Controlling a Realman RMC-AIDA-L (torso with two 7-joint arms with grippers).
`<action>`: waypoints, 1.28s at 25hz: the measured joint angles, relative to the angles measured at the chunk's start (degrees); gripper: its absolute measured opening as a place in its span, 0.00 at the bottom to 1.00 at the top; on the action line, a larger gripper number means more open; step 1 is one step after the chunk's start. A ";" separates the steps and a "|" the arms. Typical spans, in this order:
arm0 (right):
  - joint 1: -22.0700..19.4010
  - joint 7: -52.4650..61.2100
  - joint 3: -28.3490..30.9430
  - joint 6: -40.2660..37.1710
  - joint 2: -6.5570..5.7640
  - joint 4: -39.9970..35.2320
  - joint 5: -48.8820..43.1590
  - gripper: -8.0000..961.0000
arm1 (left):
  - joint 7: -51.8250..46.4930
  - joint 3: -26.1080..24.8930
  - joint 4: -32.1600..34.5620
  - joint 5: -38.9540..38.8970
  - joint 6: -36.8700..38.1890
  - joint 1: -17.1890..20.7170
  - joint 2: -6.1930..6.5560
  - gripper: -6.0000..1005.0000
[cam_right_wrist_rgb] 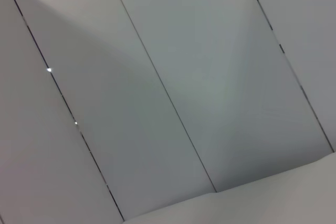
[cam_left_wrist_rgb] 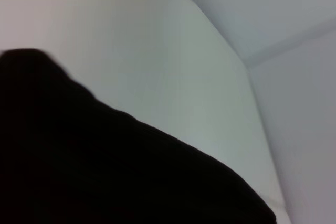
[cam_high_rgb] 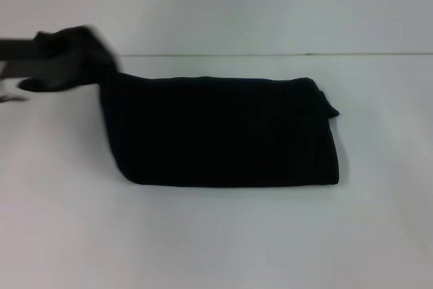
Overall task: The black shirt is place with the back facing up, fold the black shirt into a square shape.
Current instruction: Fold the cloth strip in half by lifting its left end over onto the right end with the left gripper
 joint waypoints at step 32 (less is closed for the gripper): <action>1.79 -0.11 -0.36 0.97 -0.12 1.57 -0.54 0.62 | 13.50 61.48 -3.93 -14.57 -23.70 -11.38 -10.39 0.30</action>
